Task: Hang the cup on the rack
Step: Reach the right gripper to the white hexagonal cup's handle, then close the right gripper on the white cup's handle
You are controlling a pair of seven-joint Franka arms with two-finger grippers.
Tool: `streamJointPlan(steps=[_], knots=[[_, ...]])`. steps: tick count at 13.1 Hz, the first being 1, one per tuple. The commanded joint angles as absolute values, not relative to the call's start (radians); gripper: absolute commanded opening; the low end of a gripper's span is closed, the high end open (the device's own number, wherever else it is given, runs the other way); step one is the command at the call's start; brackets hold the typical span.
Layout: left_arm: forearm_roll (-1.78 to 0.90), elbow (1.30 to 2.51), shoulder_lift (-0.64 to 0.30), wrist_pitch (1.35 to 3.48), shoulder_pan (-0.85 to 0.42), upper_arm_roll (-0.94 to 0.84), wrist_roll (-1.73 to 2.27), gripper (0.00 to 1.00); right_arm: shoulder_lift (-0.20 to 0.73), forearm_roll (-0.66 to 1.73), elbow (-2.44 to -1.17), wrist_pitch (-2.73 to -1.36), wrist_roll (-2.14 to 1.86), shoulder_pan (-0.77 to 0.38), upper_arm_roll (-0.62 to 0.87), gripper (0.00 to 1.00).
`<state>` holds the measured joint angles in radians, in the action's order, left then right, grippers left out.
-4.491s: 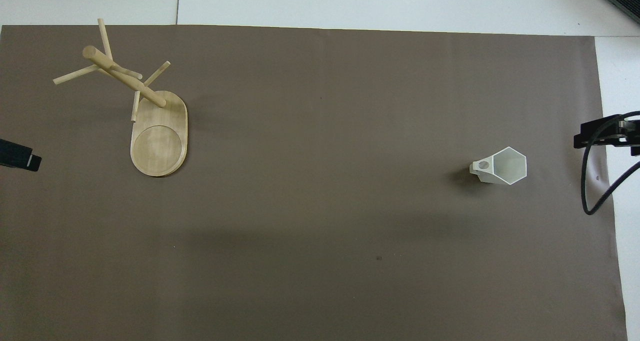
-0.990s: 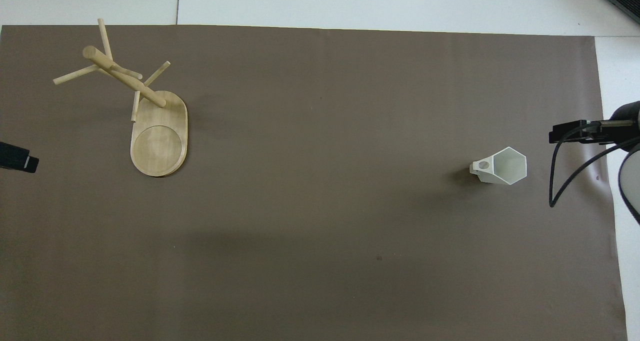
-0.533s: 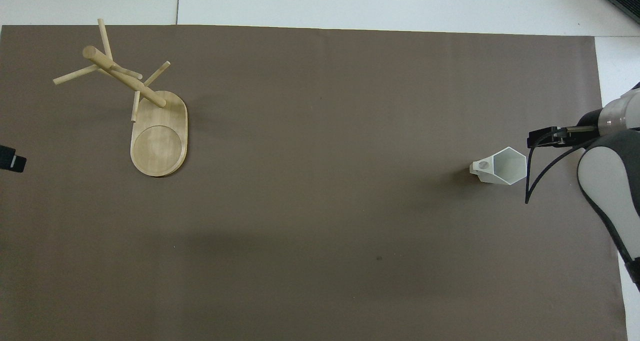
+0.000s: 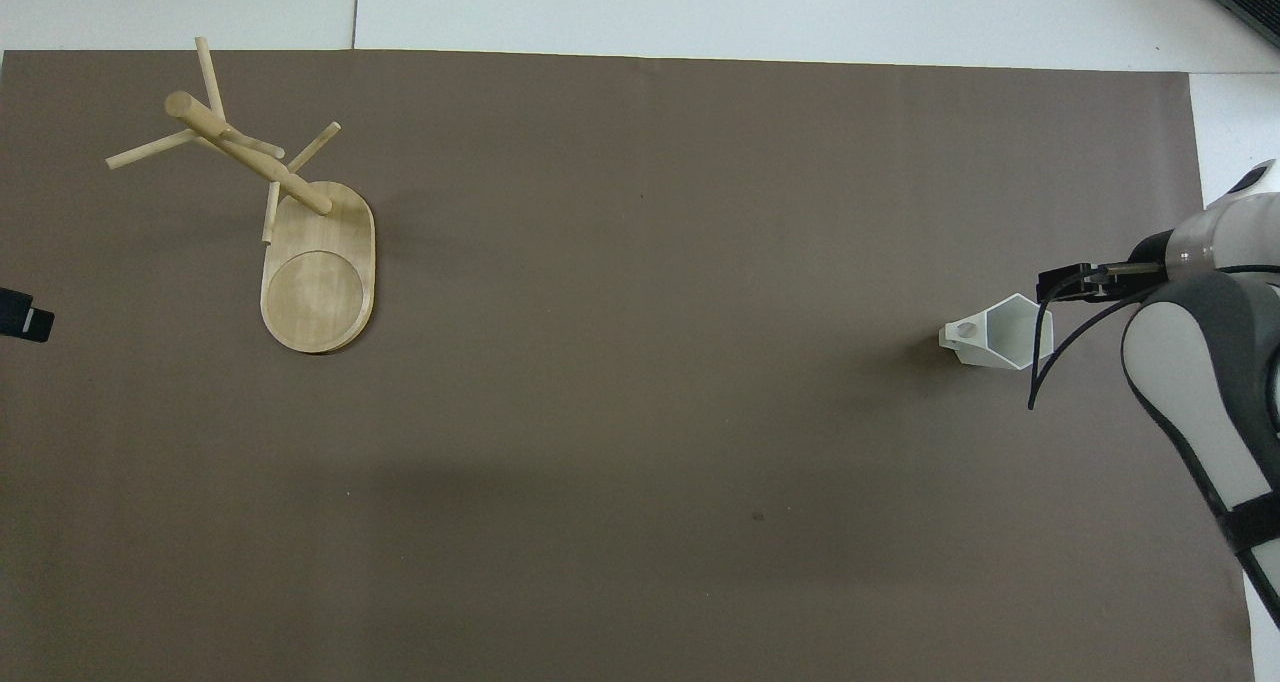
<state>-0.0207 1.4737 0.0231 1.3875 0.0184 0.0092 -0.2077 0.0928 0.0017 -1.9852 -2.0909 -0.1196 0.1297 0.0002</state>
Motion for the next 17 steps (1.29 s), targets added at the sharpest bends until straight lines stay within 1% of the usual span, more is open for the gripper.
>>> streamJointPlan(steps=[1,4,17], knots=[[-0.002,1.502,0.046,1.399,0.02,0.009,-0.213,1.0,0.091,0.018,-2.04,-2.173,-0.152,0.147,0.008,1.0],[-0.002,1.508,0.048,1.4,0.02,0.009,-0.215,1.0,0.092,0.02,-2.066,-2.223,-0.15,0.147,0.006,1.0],[-0.002,1.511,0.049,1.404,0.018,0.008,-0.219,1.0,0.092,0.02,-2.114,-2.246,-0.14,0.147,0.006,1.0]])
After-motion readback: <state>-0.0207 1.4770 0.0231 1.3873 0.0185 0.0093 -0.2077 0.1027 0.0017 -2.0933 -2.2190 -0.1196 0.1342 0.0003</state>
